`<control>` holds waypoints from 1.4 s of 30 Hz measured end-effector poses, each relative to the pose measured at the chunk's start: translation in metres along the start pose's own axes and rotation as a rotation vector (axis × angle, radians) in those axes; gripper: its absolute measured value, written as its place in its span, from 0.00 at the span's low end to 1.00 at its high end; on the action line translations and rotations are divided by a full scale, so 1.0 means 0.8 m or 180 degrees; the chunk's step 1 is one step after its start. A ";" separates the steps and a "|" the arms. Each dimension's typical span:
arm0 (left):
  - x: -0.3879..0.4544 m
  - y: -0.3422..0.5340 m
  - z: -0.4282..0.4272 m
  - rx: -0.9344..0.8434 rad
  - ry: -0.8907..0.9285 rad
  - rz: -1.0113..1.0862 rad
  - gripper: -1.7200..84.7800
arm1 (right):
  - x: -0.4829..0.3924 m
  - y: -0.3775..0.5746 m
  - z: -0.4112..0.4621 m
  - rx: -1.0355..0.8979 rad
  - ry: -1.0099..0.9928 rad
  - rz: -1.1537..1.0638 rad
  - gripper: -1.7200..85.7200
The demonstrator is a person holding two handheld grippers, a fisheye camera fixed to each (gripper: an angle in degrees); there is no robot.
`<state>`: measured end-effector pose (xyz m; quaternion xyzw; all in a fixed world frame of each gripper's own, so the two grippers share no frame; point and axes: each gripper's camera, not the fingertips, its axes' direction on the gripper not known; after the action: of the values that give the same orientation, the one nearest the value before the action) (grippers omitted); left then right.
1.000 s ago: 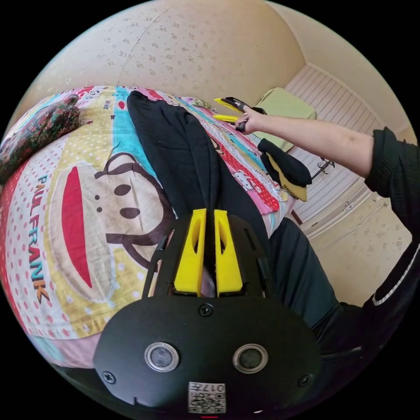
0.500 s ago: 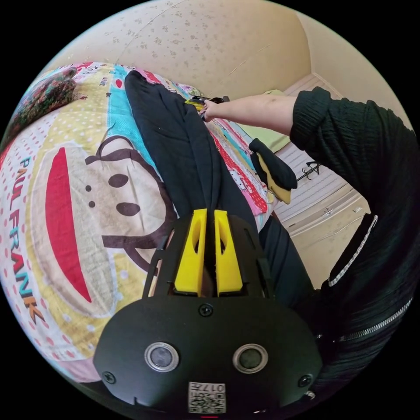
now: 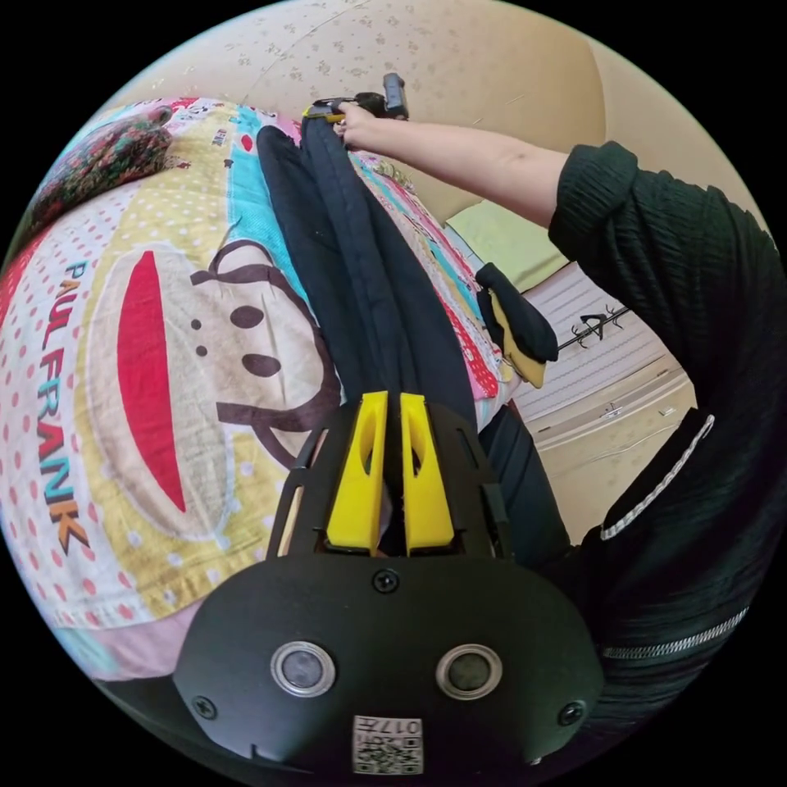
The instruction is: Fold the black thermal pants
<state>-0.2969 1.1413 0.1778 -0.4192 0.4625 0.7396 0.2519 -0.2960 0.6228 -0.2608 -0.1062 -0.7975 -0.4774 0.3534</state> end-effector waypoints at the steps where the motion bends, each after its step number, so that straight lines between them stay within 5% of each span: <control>1: -0.001 -0.002 -0.003 -0.0023 -0.0014 0.0005 0.07 | -0.005 0.003 0.027 -0.0223 -0.0099 0.0072 0.10; 7: -0.019 -0.006 -0.021 0.0013 0.0114 -0.0162 0.07 | 0.013 0.033 0.018 -0.0117 -0.0961 0.0665 0.14; 12: -0.020 -0.009 -0.035 0.0154 0.0108 -0.0114 0.12 | 0.015 0.110 -0.095 -0.0089 -0.1176 0.0254 0.14; 17: -0.004 -0.012 -0.019 0.0113 -0.0092 0.0032 0.13 | -0.005 0.315 -0.235 -0.0270 -0.0669 -0.0371 0.14; 23: 0.007 -0.008 -0.033 0.0156 -0.0307 0.0029 0.05 | -0.025 0.562 -0.320 -0.0155 -0.0667 0.0015 0.14; 25: -0.002 0.006 -0.057 0.0277 -0.0033 -0.0216 0.03 | -0.027 0.618 -0.334 -0.0037 -0.0880 0.0242 0.14; 28: -0.013 0.030 -0.057 0.0346 -0.0466 -0.0352 0.03 | -0.024 0.691 -0.336 0.0109 -0.1241 0.0509 0.15; 32: -0.019 0.052 -0.061 0.0572 -0.0025 -0.0701 0.05 | -0.018 0.740 -0.331 0.0193 -0.1725 0.0782 0.16; 42: 0.005 0.110 -0.054 0.0469 0.0050 -0.0699 0.11 | -0.077 0.805 -0.337 0.0344 -0.1633 0.0468 0.17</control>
<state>-0.3492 1.0637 0.2069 -0.4534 0.4688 0.6683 0.3579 0.1993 0.7435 0.2196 -0.2624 -0.8754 -0.3647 0.1786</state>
